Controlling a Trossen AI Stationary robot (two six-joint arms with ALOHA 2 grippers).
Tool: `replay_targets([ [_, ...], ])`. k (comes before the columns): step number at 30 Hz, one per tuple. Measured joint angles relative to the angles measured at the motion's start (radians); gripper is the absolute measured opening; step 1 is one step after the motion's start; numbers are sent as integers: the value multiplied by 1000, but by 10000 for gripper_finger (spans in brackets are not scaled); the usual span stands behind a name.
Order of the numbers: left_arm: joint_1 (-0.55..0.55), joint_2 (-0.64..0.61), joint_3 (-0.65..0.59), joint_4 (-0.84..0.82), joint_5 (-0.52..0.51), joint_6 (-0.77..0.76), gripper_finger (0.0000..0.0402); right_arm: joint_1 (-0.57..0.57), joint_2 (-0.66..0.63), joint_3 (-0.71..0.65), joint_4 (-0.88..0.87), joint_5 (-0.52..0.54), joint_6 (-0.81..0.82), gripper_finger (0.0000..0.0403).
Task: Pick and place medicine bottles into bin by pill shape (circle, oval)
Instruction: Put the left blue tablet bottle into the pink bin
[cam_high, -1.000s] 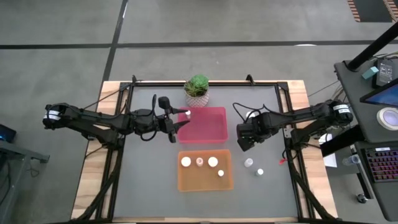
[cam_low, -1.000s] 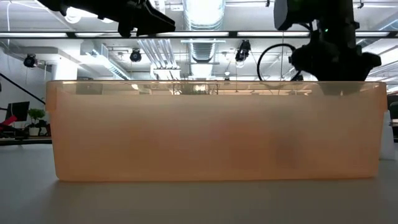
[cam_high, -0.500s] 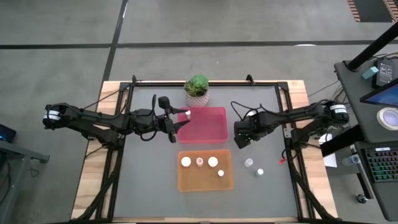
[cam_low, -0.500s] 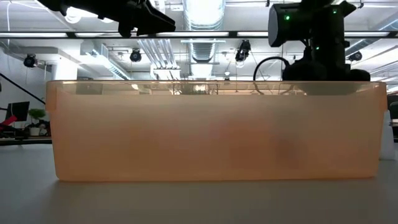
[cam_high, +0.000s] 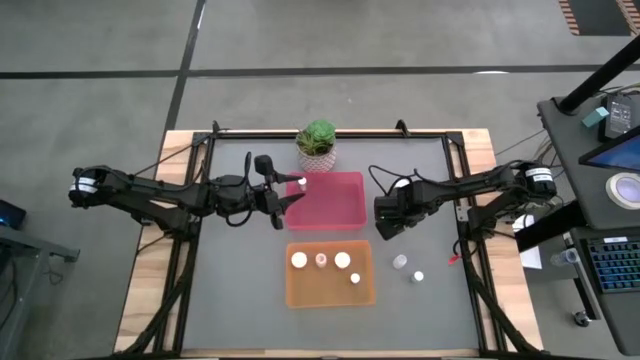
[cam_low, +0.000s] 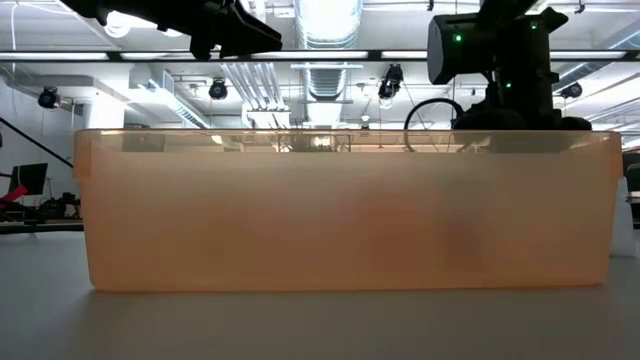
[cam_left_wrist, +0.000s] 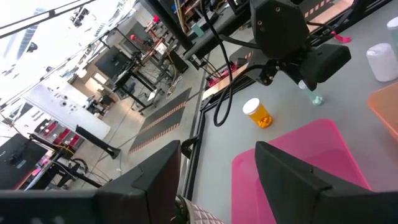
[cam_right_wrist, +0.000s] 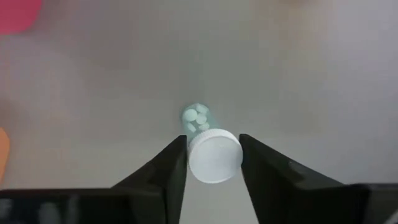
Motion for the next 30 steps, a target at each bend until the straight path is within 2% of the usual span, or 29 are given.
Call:
replay_targets([
  [6,0,0,0,2,0,0,191,0,0,0,2,0,-7,107],
  [15,0,0,0,1,0,0,191,-4,-20,6,-6,-18,-29,117],
  [21,0,-13,-19,-3,0,13,191,-8,-29,124,-138,-12,-68,113],
  [30,6,-80,-63,46,0,17,191,-29,-25,329,-158,87,-165,113],
])
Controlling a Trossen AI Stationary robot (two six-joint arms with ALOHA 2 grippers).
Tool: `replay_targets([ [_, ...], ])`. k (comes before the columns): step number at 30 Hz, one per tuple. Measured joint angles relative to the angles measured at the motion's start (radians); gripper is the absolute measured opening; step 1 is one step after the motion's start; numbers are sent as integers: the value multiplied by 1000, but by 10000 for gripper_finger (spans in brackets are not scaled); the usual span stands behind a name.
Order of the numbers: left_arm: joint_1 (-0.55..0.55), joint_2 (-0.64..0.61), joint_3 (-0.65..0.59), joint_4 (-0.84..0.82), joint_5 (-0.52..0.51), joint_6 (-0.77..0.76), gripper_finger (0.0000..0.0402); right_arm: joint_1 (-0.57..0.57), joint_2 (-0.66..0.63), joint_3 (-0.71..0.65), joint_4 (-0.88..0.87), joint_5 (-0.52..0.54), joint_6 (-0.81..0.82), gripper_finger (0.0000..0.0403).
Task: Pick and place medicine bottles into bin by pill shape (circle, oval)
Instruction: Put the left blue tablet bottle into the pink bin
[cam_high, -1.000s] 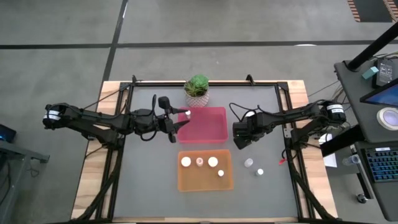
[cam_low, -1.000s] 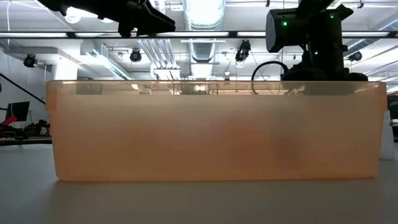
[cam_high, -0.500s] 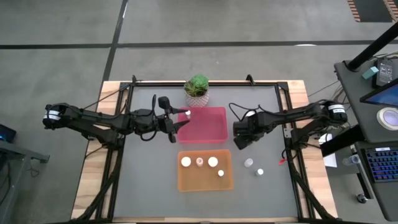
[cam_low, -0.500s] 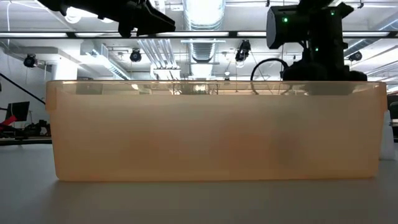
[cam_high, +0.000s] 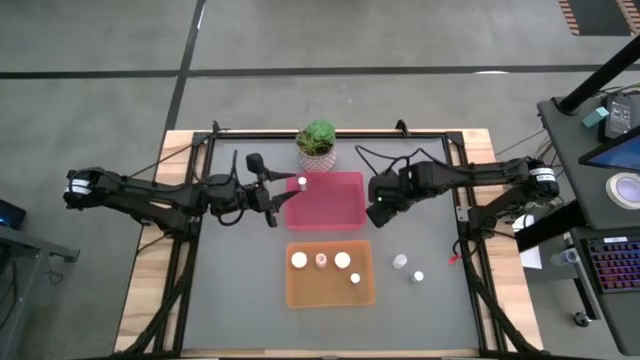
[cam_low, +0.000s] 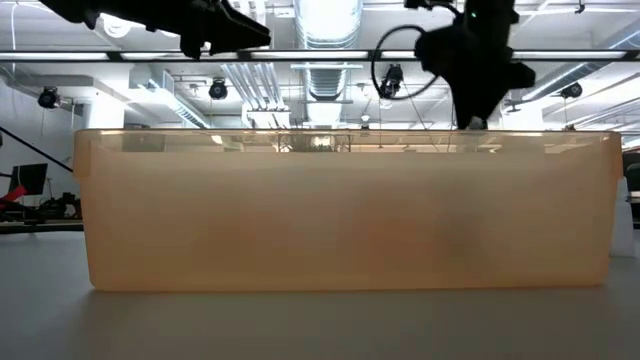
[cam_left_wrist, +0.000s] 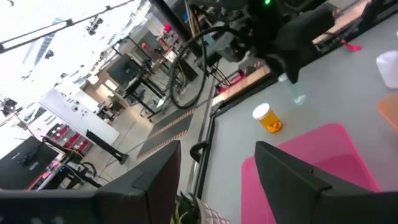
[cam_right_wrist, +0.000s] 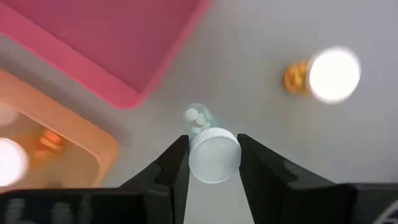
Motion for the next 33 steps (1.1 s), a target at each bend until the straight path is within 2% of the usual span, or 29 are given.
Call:
replay_targets([
  [8,0,-13,-1,-1,0,0,191,-39,73,139,-7,28,-130,112],
  [18,0,-13,-2,-2,0,0,191,-92,247,314,-10,27,-416,114],
  [33,0,-13,-2,0,0,0,191,-196,432,460,1,27,-665,115],
])
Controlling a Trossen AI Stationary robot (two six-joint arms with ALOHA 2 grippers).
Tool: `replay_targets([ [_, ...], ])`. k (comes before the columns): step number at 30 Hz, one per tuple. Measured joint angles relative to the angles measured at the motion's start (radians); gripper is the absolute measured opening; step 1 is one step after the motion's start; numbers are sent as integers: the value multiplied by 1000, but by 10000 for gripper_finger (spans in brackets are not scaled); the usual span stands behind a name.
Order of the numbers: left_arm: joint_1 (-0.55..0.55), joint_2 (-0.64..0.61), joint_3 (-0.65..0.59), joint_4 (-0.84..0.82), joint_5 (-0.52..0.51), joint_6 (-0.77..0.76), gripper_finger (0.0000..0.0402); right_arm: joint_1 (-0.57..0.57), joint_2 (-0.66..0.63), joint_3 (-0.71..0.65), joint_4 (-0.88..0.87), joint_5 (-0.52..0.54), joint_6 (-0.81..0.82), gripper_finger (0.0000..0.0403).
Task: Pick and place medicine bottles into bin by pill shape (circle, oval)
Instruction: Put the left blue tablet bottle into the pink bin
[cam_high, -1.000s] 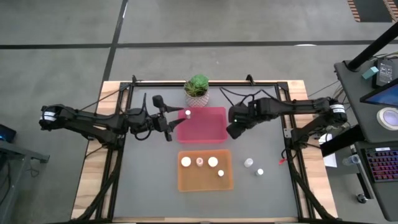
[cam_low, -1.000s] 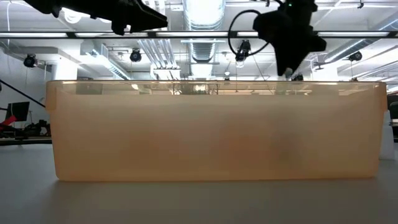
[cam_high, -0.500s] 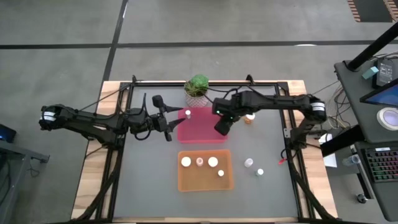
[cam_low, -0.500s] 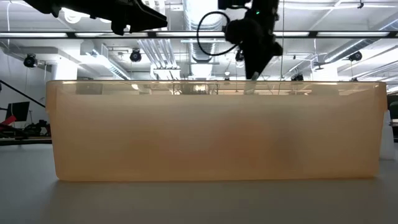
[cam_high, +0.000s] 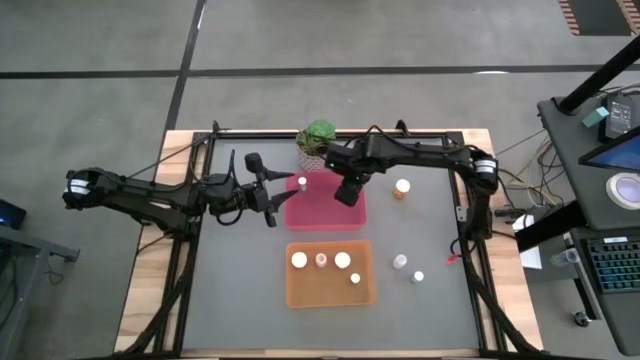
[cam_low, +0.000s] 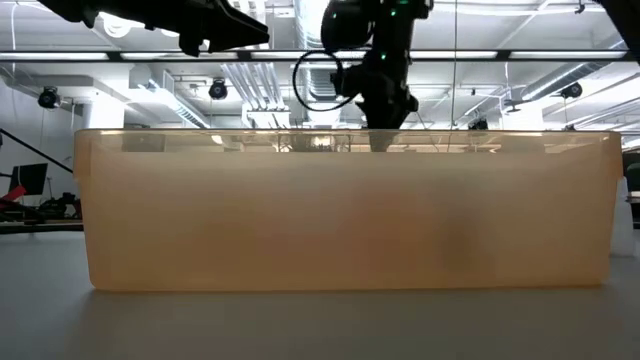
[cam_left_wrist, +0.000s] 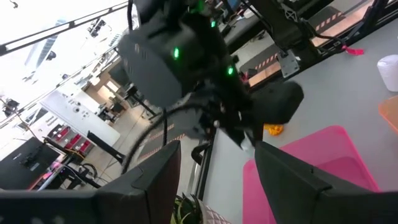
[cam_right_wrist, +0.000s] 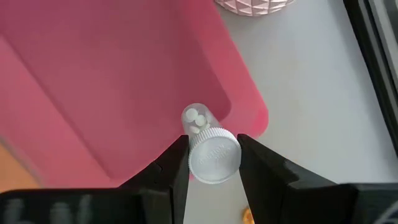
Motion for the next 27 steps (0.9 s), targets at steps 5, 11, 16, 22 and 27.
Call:
replay_targets([
  [5,0,0,0,0,0,0,191,-29,59,10,16,0,-54,116],
  [11,0,0,0,-1,0,0,191,-55,112,11,29,0,-97,116],
  [16,0,0,0,-3,0,4,191,-59,158,11,38,-2,-119,116],
  [22,0,0,0,-2,0,5,191,-59,197,10,40,-2,-140,116],
  [27,0,0,0,-2,-18,7,191,-59,202,10,51,-1,-141,116],
])
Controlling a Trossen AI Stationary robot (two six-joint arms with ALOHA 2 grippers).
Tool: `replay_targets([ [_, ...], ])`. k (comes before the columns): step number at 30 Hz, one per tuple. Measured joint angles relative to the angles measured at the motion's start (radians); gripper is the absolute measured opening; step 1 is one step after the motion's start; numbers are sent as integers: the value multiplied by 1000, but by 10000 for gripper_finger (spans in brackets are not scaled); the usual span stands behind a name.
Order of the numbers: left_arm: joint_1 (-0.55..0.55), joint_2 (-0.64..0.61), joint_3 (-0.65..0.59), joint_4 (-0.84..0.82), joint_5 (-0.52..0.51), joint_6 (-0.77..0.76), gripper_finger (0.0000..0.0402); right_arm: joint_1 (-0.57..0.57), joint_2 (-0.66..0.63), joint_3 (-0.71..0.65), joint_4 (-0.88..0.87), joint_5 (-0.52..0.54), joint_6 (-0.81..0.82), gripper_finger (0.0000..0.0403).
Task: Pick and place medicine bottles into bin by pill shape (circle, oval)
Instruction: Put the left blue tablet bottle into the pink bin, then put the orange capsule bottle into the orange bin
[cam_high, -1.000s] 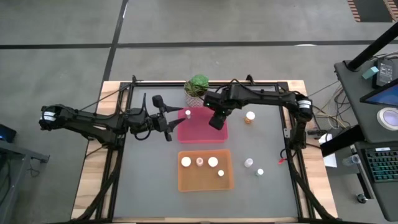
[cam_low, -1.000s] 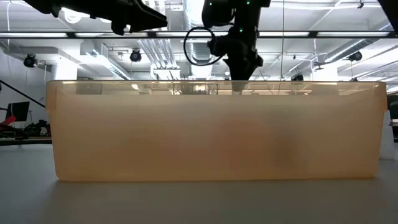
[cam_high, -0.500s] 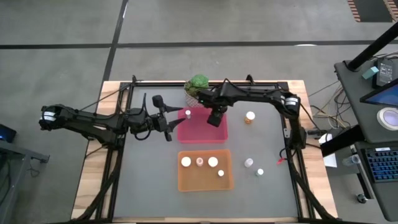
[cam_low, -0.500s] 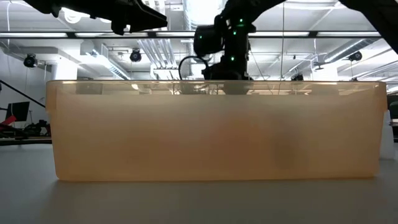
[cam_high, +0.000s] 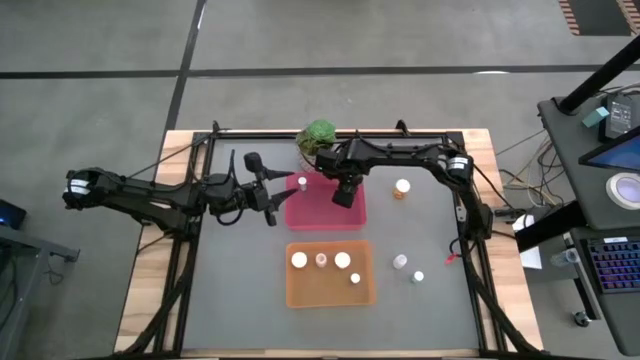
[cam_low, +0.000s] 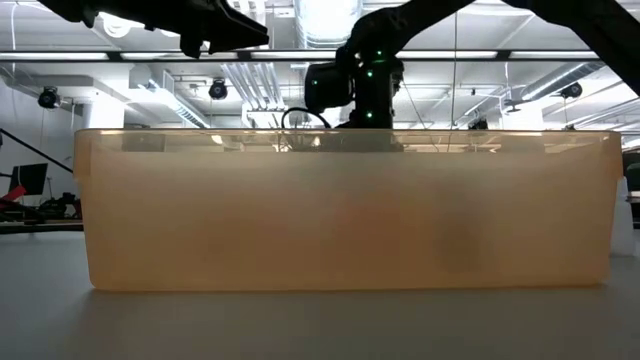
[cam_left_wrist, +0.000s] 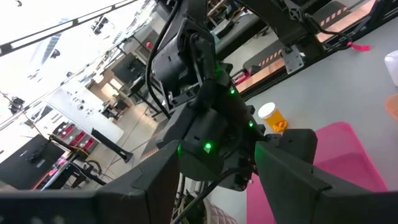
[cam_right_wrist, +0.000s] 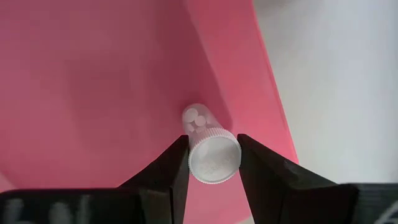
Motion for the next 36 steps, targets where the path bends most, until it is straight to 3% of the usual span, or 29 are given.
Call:
replay_targets([
  [5,0,0,0,2,0,0,191,0,0,0,3,0,21,123],
  [18,0,0,0,1,0,1,191,0,-8,0,17,1,51,192],
  [36,0,0,0,-1,0,1,191,67,-198,-36,-9,1,136,188],
])
